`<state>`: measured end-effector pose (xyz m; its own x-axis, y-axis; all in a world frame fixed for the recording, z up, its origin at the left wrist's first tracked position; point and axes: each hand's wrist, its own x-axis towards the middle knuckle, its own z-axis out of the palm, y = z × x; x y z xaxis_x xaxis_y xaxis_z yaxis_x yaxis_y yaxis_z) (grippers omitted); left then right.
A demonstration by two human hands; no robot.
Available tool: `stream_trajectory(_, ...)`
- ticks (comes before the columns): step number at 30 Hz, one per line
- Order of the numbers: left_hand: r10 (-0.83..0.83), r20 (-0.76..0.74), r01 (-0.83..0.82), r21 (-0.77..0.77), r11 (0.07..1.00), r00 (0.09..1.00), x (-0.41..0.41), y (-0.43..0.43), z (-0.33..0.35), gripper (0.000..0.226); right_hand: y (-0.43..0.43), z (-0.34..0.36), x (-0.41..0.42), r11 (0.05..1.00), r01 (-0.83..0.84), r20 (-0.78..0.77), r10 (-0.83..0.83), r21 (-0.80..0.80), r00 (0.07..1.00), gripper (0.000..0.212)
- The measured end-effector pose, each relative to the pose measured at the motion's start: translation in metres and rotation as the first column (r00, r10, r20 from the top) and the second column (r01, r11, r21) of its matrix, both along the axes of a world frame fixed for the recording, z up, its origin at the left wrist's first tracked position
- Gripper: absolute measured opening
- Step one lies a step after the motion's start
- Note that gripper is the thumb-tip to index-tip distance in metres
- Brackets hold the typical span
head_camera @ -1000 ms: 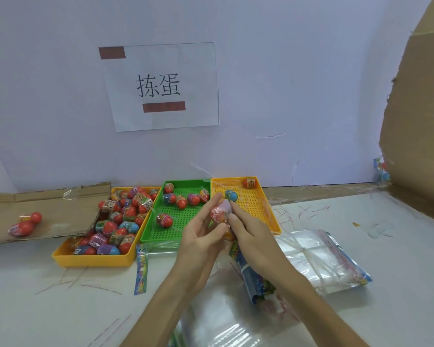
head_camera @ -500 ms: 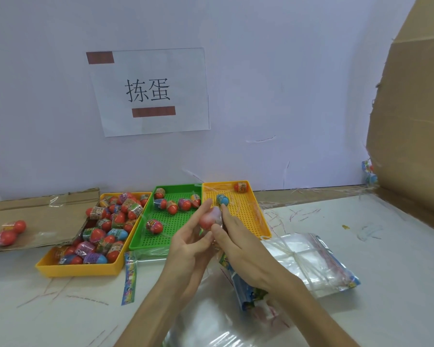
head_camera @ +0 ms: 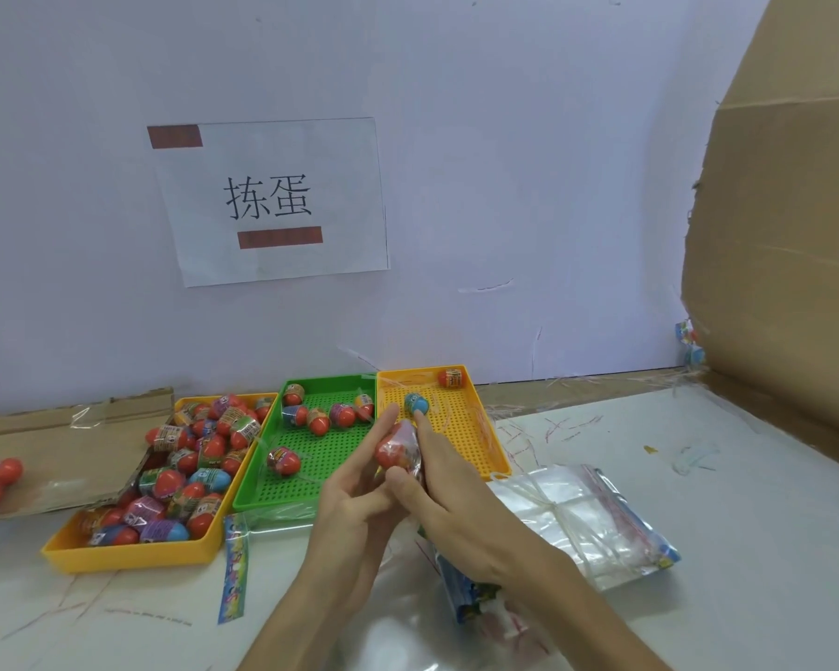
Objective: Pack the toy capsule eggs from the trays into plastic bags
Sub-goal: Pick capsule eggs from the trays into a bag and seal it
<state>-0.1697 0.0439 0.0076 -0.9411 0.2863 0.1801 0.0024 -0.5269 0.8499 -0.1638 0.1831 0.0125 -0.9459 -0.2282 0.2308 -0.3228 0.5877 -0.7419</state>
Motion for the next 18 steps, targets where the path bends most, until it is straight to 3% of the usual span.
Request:
stream_trajectory(9,0.060,0.001,-0.060,-0.065,0.996,0.998,-0.002,-0.003,0.003,0.060,-0.002,0.001,-0.001,0.989,-0.011,0.030,0.015,-0.146,0.999,0.087)
stream_trajectory(14,0.158,-0.011,-0.158,-0.119,0.980,0.987,-0.008,-0.009,0.002,0.077,-0.006,0.006,-0.002,0.911,0.039,-0.023,-0.053,-0.410,0.998,0.055)
stream_trajectory(16,0.160,0.051,-0.155,-0.086,0.984,0.986,-0.011,-0.010,-0.001,0.063,-0.004,0.008,-0.004,0.867,0.106,-0.076,-0.163,-0.488,0.984,0.043)
stream_trajectory(18,0.087,0.128,-0.088,0.005,0.996,0.988,-0.012,-0.012,-0.003,0.039,-0.003,0.009,-0.006,0.819,0.134,-0.044,-0.190,-0.558,0.981,0.043)
